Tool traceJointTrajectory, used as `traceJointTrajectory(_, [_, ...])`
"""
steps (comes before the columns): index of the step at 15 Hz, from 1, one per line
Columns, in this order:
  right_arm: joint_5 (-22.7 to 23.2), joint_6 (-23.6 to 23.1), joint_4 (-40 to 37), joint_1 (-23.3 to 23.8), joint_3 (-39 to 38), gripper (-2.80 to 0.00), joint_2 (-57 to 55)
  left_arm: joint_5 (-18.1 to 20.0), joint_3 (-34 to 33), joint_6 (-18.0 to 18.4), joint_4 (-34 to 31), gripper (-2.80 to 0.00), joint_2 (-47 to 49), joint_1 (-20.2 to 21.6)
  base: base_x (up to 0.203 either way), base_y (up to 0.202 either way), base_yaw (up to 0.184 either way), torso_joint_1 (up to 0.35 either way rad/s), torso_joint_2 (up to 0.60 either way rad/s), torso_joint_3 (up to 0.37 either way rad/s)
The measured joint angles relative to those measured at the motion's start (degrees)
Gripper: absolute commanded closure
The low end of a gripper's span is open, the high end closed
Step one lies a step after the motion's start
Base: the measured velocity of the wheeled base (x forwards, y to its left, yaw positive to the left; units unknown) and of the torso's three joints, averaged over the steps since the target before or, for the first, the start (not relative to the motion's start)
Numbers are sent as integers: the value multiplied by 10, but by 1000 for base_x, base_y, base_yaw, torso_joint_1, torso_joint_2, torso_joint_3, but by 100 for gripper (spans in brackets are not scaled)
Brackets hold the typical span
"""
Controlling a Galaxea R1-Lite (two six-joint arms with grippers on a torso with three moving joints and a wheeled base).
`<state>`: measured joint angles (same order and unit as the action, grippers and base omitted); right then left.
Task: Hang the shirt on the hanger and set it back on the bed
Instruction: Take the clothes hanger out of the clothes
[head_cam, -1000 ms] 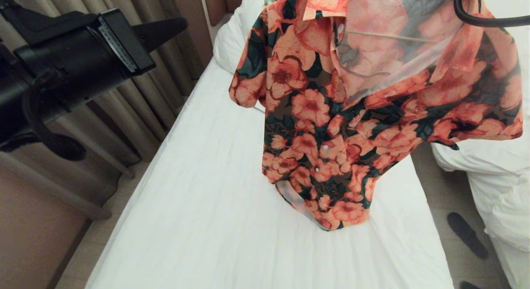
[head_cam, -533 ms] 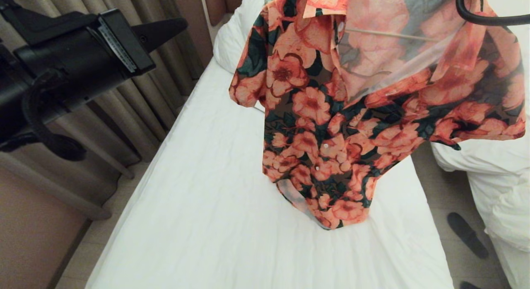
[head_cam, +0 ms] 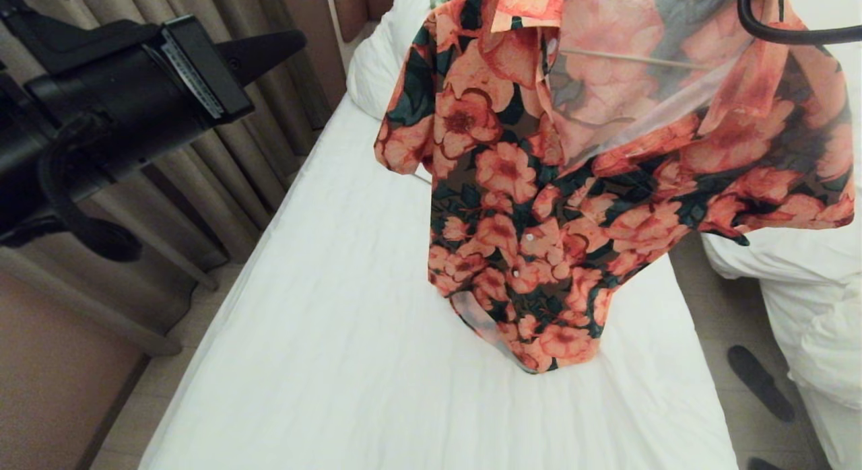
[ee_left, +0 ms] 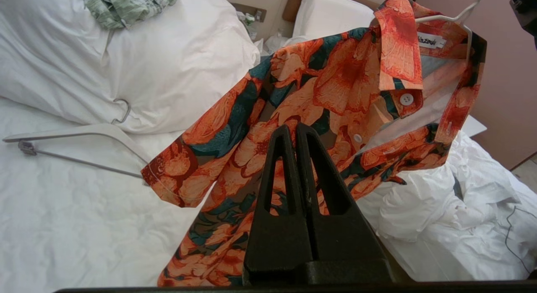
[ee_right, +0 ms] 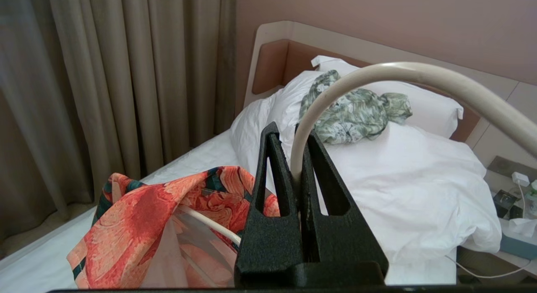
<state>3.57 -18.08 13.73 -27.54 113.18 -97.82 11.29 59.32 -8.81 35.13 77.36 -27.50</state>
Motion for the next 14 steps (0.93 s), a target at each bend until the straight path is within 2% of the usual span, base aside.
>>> traceJointTrajectory(3, [-1,2,-2,0,-3,0,-3,0,1,1,-1,0,1,-13,0,0,0,0,0,0])
traceJointTrajectory(6, [-1,20,-2,-2,-12,0,-14,-14,2,-3,-2,0,4,-60,0,0,0,0,0,0])
traceJointTrajectory(8, [-2,29,-2,-11,-18,0,-26,-48,1,-4,-2,0,15,-125,0,0,0,0,0,0])
traceJointTrajectory(11, [-30,29,0,-23,-21,0,-43,-140,1,2,0,0,71,-223,0,0,0,0,0,0])
traceJointTrajectory(12, [-42,29,0,-28,-21,0,-48,-160,1,3,1,0,93,-245,0,0,0,0,0,0])
traceJointTrajectory(14, [-46,30,-1,-37,-21,0,-57,-173,-4,5,19,0,131,-273,0,0,0,0,0,0])
